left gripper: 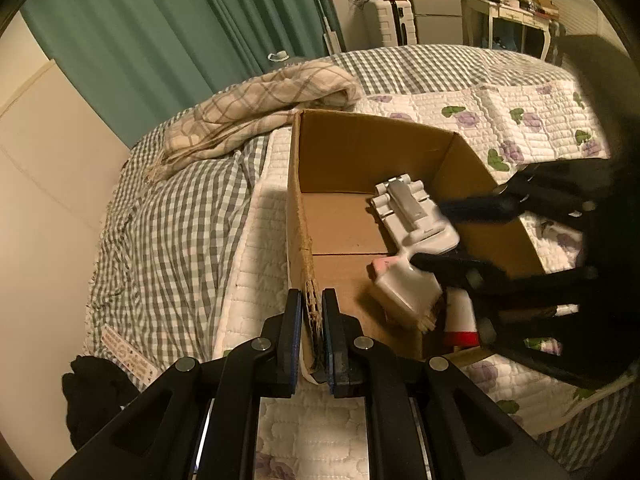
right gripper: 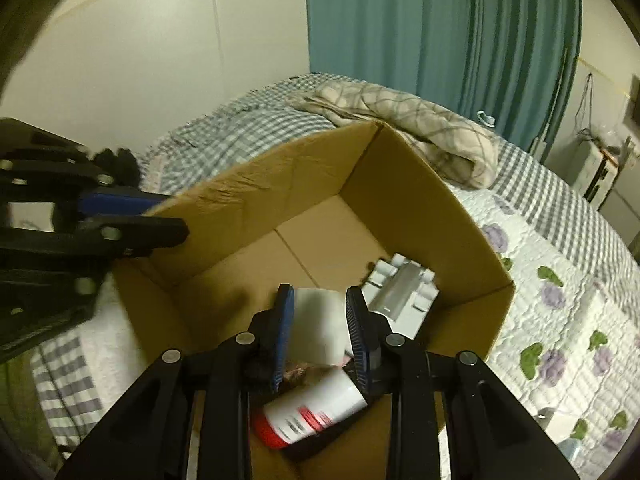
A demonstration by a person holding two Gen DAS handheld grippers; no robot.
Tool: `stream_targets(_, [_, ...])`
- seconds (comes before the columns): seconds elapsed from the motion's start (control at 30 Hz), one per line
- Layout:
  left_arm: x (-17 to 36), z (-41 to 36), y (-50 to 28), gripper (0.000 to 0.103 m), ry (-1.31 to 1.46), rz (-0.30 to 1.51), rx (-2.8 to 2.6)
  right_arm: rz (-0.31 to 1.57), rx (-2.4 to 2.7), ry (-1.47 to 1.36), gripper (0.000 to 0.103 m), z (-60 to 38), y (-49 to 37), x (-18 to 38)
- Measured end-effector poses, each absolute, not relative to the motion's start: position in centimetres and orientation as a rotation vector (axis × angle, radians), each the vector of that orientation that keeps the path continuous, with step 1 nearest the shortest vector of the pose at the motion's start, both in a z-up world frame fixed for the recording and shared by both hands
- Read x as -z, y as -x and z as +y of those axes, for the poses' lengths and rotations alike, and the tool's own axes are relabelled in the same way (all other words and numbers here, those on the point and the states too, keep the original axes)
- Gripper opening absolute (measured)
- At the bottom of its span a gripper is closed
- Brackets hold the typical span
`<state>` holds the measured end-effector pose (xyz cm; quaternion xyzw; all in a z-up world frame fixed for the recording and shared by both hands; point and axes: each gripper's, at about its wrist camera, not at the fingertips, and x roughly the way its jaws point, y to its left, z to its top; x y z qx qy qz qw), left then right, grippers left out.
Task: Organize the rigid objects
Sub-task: 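Lower the white charger into the box and open the right gripper, then grasp the light-blue earbud case with the right gripper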
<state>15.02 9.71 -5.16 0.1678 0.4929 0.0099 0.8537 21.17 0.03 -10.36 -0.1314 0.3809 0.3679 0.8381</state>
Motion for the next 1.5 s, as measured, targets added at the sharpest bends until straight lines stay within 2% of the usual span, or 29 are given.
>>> stream_targets(0.03, [5.1,9.6,-15.0,0.009,-0.356,1.036,-0.019,0.797,-0.782,0.27,0.059,-0.4,-20.9,10.0])
stream_targets(0.07, [5.2,9.6,-15.0,0.009,-0.359,1.036,-0.02,0.784,-0.779,0.263,0.065,-1.0,-20.7,9.6])
stream_targets(0.13, [5.2,9.7,-15.1,0.009,-0.359,1.037,-0.021,0.761,-0.763,0.262,0.065,-2.4,-20.4,8.7])
stream_targets(0.27, [5.3,9.5,-15.1,0.009,-0.364,1.038,-0.029,0.72,-0.685,0.23,0.075,-6.7,-20.4,6.6])
stream_targets(0.47, [5.3,9.3,-15.1,0.009,-0.377,1.041,-0.04,0.665,-0.463,0.279,0.076,-14.9,-20.8,3.7])
stream_targets(0.67, [5.3,9.4,-15.1,0.009,-0.368,1.045,-0.041,0.685,-0.273,0.29,0.076,-22.3,-21.6,3.7])
stream_targets(1.03, [5.3,9.1,-15.2,0.009,-0.381,1.056,-0.055,0.902,-0.17,0.271,0.076,-28.0,-22.3,13.5])
stream_targets(1.1, [5.3,9.1,-15.2,0.009,-0.383,1.057,-0.058,0.937,-0.164,0.277,0.072,-28.2,-22.8,15.2])
stream_targets(1.17, [5.3,9.1,-15.2,0.009,-0.384,1.058,-0.06,0.977,-0.188,0.264,0.05,-28.0,-23.3,16.4])
stream_targets(1.5, [5.3,9.0,-15.2,0.009,-0.38,1.058,-0.064,1.055,-0.226,0.266,0.032,-27.4,-24.6,18.0])
